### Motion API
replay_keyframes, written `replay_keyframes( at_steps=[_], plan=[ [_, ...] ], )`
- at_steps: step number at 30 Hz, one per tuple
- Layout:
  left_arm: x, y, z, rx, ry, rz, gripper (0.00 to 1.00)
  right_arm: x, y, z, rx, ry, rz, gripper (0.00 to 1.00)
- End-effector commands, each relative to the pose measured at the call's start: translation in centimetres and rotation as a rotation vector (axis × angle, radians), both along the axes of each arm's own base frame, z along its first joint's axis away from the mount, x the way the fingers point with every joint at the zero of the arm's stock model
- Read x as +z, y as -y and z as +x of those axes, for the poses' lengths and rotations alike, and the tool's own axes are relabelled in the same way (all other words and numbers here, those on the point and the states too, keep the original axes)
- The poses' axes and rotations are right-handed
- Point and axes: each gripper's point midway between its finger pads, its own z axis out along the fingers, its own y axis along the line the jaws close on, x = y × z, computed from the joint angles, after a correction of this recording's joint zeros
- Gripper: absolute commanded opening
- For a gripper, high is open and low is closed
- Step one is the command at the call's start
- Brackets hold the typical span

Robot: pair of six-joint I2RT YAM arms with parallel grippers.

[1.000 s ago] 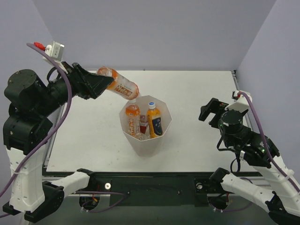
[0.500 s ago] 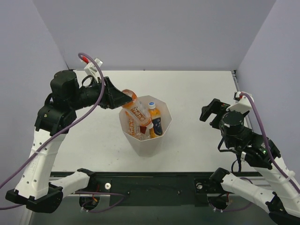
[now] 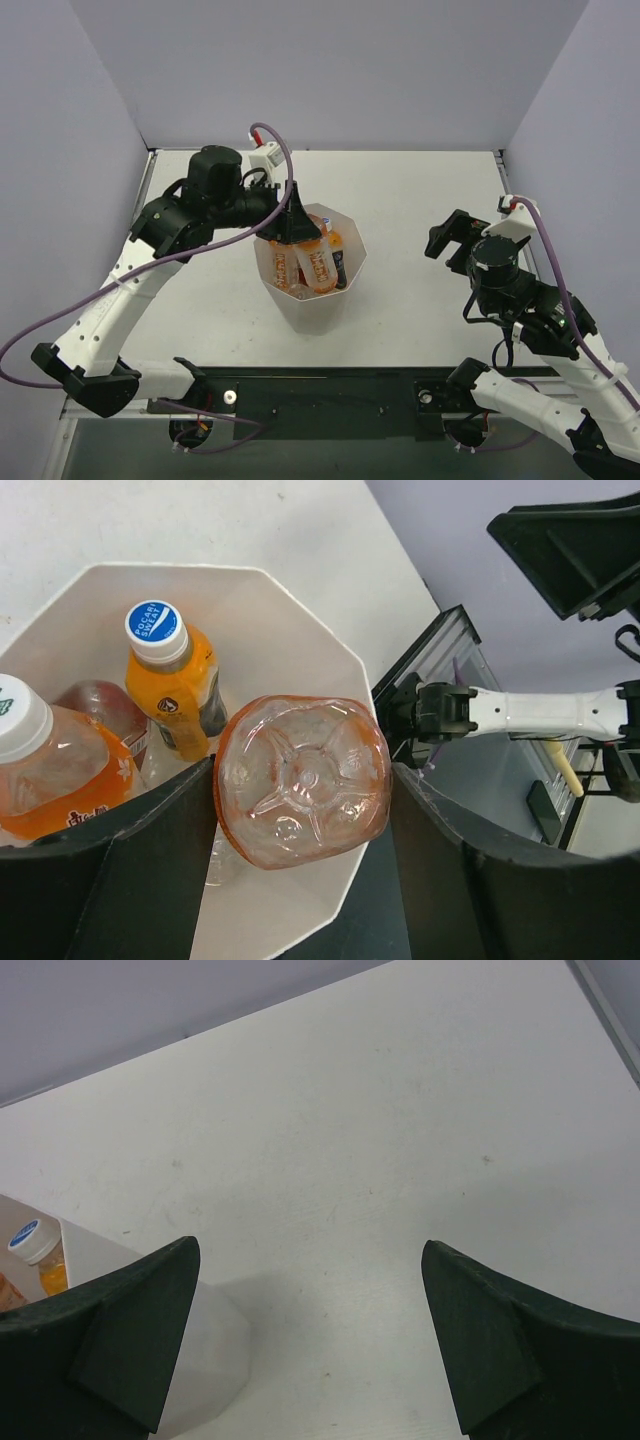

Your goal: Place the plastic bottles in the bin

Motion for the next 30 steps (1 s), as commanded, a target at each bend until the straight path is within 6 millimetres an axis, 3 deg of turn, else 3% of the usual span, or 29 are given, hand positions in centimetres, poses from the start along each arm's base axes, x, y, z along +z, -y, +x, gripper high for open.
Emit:
replay_keyframes(
  at_steps=[1,2,3,4,12,15,18,20,21,24,25,26,27,30],
  plan=[
    [1.8,-0.6,0.4,0.028,0.088,0.04,0.41,-0.2,0.4,0.2,-0.034,-0.001,-0.005,0.87],
    [2.2,-0.8,0.4,0.03,0.101,0.041,0.66,-0.2,0.5,0.2,-0.037,0.002,-0.004,0.87],
    [2.4,-0.9,0.5,0.038,0.109,0.042,0.82,-0.2,0.4,0.3,-0.036,0.0,-0.008,0.87],
    [2.9,-1.0,0.4,0.036,0.124,0.039,0.85,-0.2,0.5,0.3,-0.038,0.001,-0.01,0.87],
    [6.2,-2.4,0.3,0.079,0.192,0.044,0.88,0.3,0.7,0.6,-0.05,0.006,-0.039,0.88],
    [8.5,-4.5,0.9,0.188,0.269,0.065,0.89,0.9,1.5,0.5,-0.079,0.012,-0.067,0.92],
    [9.1,-7.6,1.9,0.336,0.308,0.11,0.9,1.7,3.6,0.0,-0.181,0.023,-0.095,0.96],
    [8.7,-9.4,2.7,0.425,0.29,0.11,0.9,2.2,4.9,-0.3,-0.235,0.029,-0.132,0.97],
    [7.4,-9.9,3.2,0.454,0.248,0.117,0.9,2.4,5.7,-0.6,-0.266,0.034,-0.147,0.97],
    [5.8,-13.9,4.4,0.6,0.203,0.109,0.91,2.3,6.4,-0.9,-0.29,0.033,-0.169,0.97],
    [4.2,-15.5,5.0,0.657,0.168,0.129,0.91,2.2,6.5,-0.9,-0.293,0.032,-0.173,0.98],
    [4.7,-16.2,4.6,0.682,0.195,0.105,0.92,2.0,6.6,-1.0,-0.3,0.032,-0.172,0.98],
    [3.4,-17.2,5.2,0.721,0.174,0.119,0.92,1.9,6.7,-1.1,-0.303,0.028,-0.173,0.98],
    [2.4,-17.1,4.7,0.691,0.144,0.074,0.94,2.0,7.2,-1.2,-0.336,0.037,-0.167,0.98]
  ],
)
